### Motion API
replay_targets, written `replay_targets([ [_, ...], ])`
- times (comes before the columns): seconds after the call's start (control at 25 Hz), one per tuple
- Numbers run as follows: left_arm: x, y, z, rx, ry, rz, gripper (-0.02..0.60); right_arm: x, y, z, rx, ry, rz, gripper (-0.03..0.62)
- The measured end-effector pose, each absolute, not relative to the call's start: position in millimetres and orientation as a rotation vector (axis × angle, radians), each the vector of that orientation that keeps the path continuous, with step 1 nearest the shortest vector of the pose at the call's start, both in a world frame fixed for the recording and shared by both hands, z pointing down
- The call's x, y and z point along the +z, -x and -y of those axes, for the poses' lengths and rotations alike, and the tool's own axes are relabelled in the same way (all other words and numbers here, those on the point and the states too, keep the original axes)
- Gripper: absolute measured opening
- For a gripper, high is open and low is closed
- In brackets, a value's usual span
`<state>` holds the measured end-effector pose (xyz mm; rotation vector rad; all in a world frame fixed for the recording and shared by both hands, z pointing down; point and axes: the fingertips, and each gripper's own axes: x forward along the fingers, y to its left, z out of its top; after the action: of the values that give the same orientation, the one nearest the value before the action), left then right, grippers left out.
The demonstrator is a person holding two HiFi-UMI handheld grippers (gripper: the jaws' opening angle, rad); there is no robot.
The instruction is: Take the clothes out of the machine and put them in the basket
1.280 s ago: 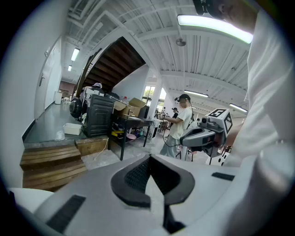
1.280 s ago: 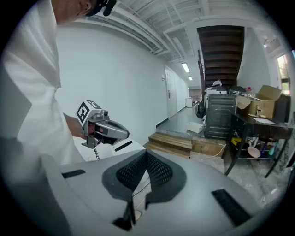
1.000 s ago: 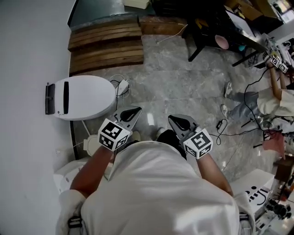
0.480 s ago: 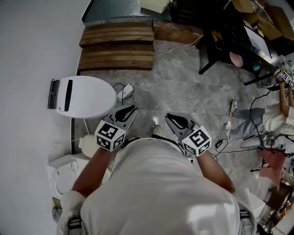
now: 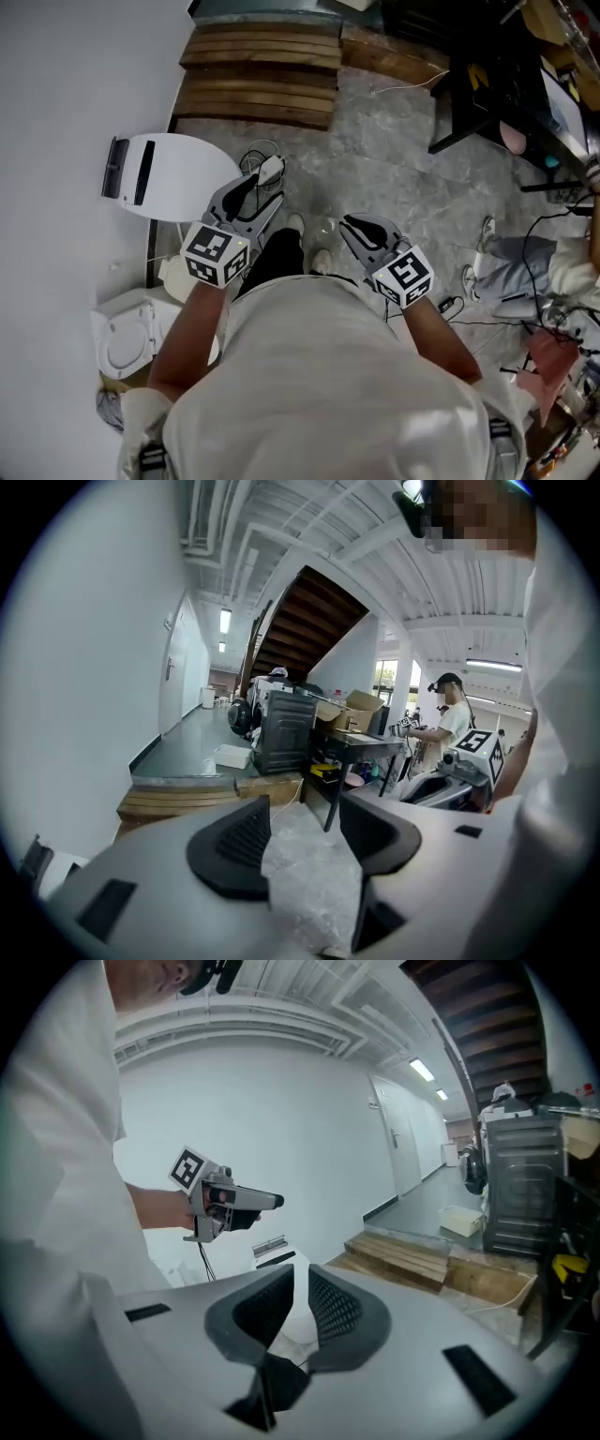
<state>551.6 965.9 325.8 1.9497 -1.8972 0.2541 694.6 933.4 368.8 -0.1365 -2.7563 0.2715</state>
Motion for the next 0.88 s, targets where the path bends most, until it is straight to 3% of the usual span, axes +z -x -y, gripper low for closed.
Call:
replay_targets([
  [0.28,339,-469,-901,0.172,-1.902,1.926,0.262,373,-613,-872,0.200,0.200,2.708,0.031],
  [0.88,312,-234,-767,0.164,-1.994,1.923,0.267,342,-374,-742,0.115,0.177,2.648,0.029],
])
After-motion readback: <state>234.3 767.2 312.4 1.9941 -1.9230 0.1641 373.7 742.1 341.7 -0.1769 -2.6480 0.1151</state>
